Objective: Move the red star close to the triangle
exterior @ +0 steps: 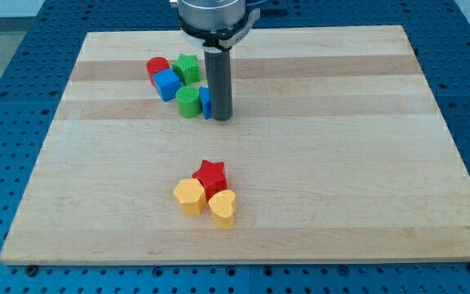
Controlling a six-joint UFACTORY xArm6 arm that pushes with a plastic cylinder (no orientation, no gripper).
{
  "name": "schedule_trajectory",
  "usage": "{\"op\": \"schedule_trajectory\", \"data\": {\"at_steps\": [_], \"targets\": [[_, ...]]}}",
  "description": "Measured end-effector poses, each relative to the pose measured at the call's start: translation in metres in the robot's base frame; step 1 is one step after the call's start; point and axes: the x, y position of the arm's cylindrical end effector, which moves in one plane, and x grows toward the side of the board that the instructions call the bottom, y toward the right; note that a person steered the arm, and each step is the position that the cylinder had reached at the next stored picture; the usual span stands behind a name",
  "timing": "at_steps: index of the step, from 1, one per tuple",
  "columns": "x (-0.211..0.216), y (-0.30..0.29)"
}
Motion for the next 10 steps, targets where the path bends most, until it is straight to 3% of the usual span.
{"op": "schedule_trajectory", "data": {"at_steps": [3,5,6,7,8,10], "targets": [[0.024,0.004],[0.030,0.107],[0.085,0.163],[0.154,0.162],[0.184,0.117],[0.128,0.001]]}}
